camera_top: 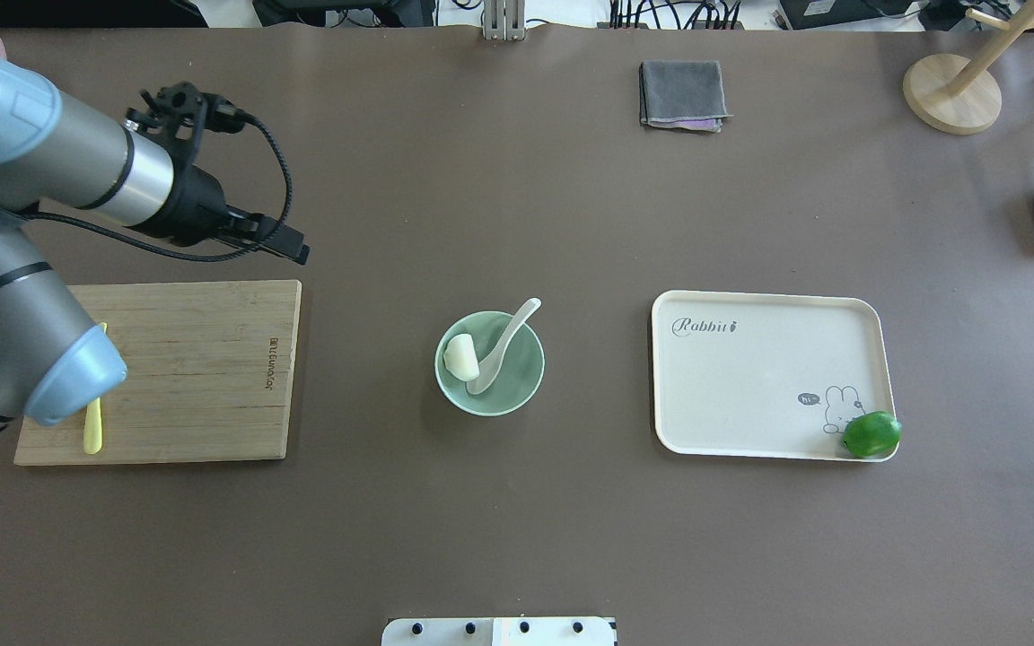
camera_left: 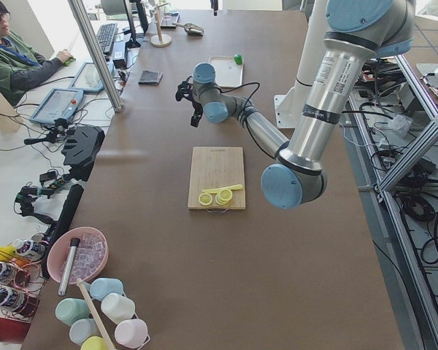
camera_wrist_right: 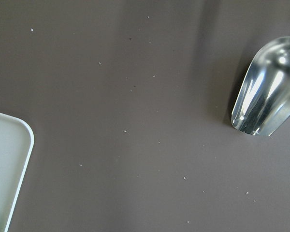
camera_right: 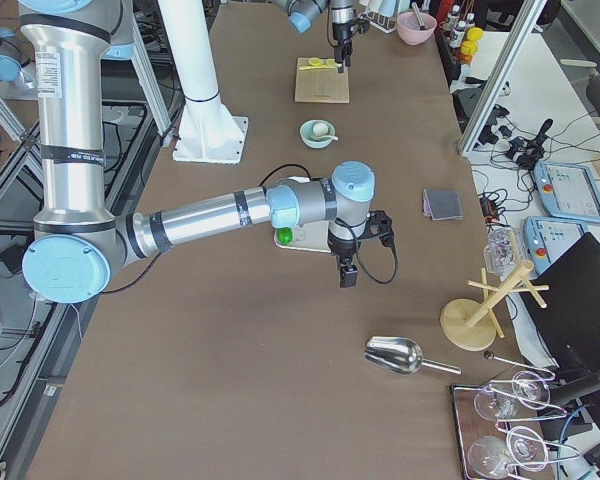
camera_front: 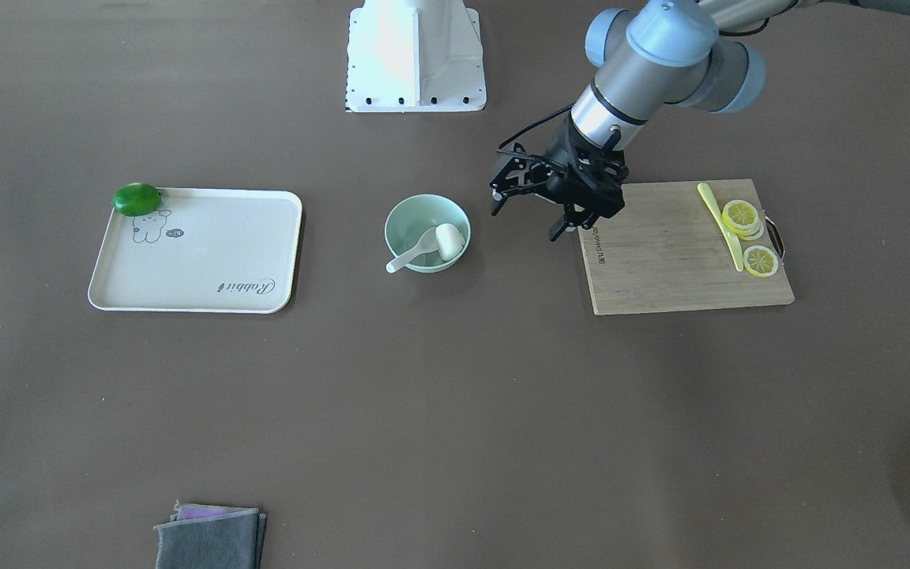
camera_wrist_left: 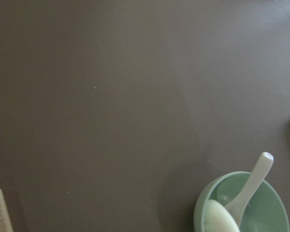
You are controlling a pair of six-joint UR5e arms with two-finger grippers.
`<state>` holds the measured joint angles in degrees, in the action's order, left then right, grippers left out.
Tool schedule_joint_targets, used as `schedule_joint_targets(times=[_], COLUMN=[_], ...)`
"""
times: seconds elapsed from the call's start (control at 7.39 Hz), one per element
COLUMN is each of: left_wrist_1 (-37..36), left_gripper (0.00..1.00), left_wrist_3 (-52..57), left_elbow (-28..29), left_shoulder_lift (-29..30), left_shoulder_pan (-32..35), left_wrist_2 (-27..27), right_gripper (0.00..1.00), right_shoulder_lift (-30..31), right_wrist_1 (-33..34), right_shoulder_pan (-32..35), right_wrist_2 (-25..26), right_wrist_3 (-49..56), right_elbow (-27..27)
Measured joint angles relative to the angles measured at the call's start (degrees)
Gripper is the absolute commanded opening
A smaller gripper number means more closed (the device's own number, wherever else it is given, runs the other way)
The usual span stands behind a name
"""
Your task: Put spoon and bun in bowl
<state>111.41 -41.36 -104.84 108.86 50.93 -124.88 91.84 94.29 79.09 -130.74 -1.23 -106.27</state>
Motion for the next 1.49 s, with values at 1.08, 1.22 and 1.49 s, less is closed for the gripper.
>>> schedule_joint_targets(times=[1.08, 1.22, 1.49], left_wrist_1=[-24.89, -22.84, -17.44], left_gripper=[0.99, 0.99, 0.99], left_wrist_3=[58.35, 58.74, 58.57], left_elbow=[3.06, 6.24, 10.69], left_shoulder_lift=[-17.98, -20.38, -23.07], left_shoulder_pan=[33.78, 34.22, 36.2], left_wrist_2=[-5.74, -5.34, -5.22], right_gripper=[1.0, 1.0, 1.0], right_shoulder_lift=[5.83, 6.15, 6.4], right_wrist_1=[0.12, 0.06, -0.03], right_shoulder_pan=[4.82, 4.88, 4.93], right_wrist_2=[0.07, 0.09, 0.13], right_wrist_3=[5.7, 5.71, 5.66], right_elbow=[0.96, 0.95, 0.95])
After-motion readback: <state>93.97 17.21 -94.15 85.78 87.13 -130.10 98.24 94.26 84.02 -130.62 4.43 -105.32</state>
